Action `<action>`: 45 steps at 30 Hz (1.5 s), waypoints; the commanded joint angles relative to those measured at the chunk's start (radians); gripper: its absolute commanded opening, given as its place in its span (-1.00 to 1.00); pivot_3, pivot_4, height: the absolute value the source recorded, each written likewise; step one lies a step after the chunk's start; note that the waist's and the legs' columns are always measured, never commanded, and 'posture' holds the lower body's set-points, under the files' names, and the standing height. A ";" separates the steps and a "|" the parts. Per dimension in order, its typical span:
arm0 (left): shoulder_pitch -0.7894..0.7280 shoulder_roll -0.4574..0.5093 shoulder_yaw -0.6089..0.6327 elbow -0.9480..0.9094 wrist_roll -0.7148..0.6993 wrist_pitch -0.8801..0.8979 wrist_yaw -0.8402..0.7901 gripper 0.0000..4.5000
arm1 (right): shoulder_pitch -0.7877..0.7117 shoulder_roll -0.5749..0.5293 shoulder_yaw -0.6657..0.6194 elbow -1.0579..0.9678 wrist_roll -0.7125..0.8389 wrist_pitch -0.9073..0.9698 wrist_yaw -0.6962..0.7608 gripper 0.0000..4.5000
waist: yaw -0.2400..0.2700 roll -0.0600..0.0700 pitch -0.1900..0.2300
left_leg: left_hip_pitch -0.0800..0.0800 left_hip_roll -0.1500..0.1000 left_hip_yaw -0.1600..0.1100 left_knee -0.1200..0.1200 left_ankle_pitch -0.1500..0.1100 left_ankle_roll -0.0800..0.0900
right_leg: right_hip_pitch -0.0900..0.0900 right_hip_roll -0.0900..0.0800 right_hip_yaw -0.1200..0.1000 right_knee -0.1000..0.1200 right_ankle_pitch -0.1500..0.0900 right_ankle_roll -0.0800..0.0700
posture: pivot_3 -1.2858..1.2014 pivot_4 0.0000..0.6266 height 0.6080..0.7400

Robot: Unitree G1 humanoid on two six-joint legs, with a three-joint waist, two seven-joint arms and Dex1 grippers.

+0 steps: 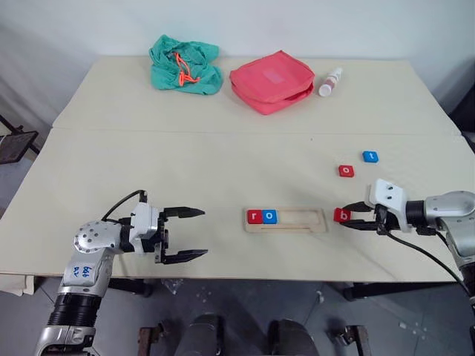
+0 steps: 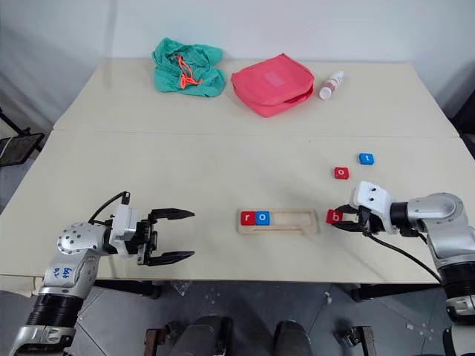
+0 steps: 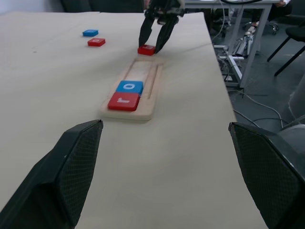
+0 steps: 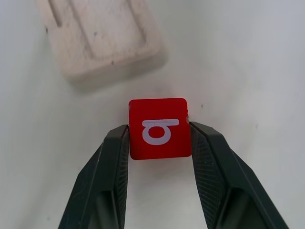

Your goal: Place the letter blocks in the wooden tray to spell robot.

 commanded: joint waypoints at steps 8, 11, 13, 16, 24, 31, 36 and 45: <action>-0.072 -0.020 -0.015 0.087 0.012 -0.072 -0.025 1.00 | -0.147 0.043 0.103 -0.375 0.073 0.385 0.001 -0.35 | 0.000 0.000 0.000 | 0.000 0.000 -0.001 0.000 0.000 0.000 | 0.000 0.000 -0.001 0.000 0.000 0.000 | 0.03 -0.52 1.00; -0.082 -0.025 -0.023 0.103 0.018 -0.080 -0.032 1.00 | -0.178 0.069 0.175 -0.401 0.036 0.422 -0.008 -0.35 | 0.001 0.000 0.000 | -0.001 0.000 -0.002 0.000 0.000 0.000 | -0.001 0.000 -0.001 0.000 0.000 0.000 | 0.03 -0.52 1.00; -0.090 -0.026 -0.026 0.121 0.016 -0.089 -0.042 1.00 | -0.204 0.096 0.208 -0.409 0.041 0.456 -0.013 -0.35 | 0.003 0.000 0.000 | -0.002 -0.001 -0.002 0.000 0.000 0.000 | -0.001 0.000 -0.001 0.001 0.000 0.000 | 0.03 -0.52 1.00; -0.098 -0.024 -0.028 0.137 0.013 -0.096 -0.057 1.00 | -0.241 0.125 0.236 -0.390 0.035 0.454 -0.015 -0.35 | 0.000 0.000 0.000 | -0.002 -0.001 -0.003 0.000 0.000 0.000 | -0.002 0.000 -0.001 0.001 0.000 0.000 | 0.03 -0.52 1.00; -0.094 -0.029 -0.027 0.126 0.010 -0.101 -0.053 1.00 | -0.265 0.140 0.281 -0.341 -0.001 0.406 0.003 -0.35 | -0.001 0.000 0.000 | -0.002 -0.001 -0.003 0.000 0.000 0.000 | -0.002 0.000 -0.001 0.002 0.000 0.000 | 0.03 -0.52 1.00; -0.089 -0.029 -0.027 0.117 0.010 -0.101 -0.043 1.00 | -0.262 0.143 0.297 -0.303 -0.028 0.367 0.004 -0.35 | -0.003 0.000 0.000 | -0.002 -0.001 -0.002 0.000 0.000 0.000 | -0.003 0.000 -0.001 0.002 0.000 0.000 | 0.03 -0.52 1.00; -0.088 -0.031 -0.027 0.112 0.009 -0.101 -0.038 1.00 | -0.268 0.158 0.303 -0.288 -0.043 0.356 0.003 -0.35 | -0.004 0.000 0.000 | -0.002 -0.001 -0.002 0.000 0.000 0.000 | -0.003 0.000 -0.001 0.003 0.000 0.000 | 0.03 -0.52 1.00; -0.088 -0.033 -0.028 0.110 0.012 -0.101 -0.027 1.00 | -0.258 0.167 0.298 -0.302 -0.048 0.367 0.014 0.39 | -0.004 0.000 0.000 | -0.002 -0.001 -0.002 0.000 0.000 0.000 | -0.003 0.000 -0.001 0.003 0.000 0.000 | 0.03 -0.52 1.00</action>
